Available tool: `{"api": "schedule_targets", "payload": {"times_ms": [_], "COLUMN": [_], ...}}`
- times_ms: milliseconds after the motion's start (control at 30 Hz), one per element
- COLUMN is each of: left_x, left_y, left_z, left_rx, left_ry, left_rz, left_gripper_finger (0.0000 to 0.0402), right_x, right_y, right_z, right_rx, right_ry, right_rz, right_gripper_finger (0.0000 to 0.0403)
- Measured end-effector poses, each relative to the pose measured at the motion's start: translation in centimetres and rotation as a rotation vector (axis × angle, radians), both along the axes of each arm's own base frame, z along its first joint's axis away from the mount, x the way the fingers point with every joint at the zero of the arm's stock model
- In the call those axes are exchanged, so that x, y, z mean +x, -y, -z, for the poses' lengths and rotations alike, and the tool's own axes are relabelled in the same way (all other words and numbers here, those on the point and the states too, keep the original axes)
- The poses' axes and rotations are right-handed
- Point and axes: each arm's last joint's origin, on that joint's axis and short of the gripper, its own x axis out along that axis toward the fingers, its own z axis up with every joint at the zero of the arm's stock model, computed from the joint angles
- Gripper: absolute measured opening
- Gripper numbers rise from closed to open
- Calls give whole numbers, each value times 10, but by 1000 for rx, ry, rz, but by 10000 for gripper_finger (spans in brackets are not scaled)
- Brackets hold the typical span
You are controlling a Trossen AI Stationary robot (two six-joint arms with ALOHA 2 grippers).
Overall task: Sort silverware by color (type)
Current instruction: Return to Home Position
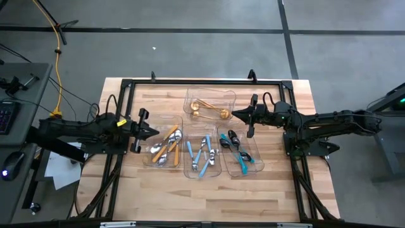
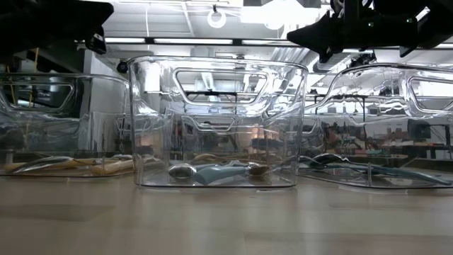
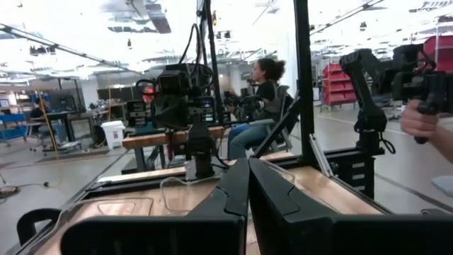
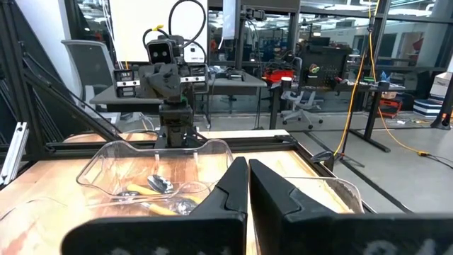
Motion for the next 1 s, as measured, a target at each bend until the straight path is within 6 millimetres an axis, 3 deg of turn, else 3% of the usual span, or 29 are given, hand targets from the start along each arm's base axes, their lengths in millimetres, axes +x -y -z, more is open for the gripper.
{"api": "schedule_targets", "payload": {"times_ms": [200,1000], "left_x": [0,1], "left_y": [0,-12], "left_z": [12,27], "left_rx": [-15,-35], "left_ry": [3,-159], "left_rz": [5,-45], "left_gripper_finger": [0,0], "right_x": [0,0], "right_y": [0,0], "right_z": [0,2], "right_rx": [0,4], "right_ry": [0,-21], "right_rz": [0,0], "right_gripper_finger": [0,0]}}
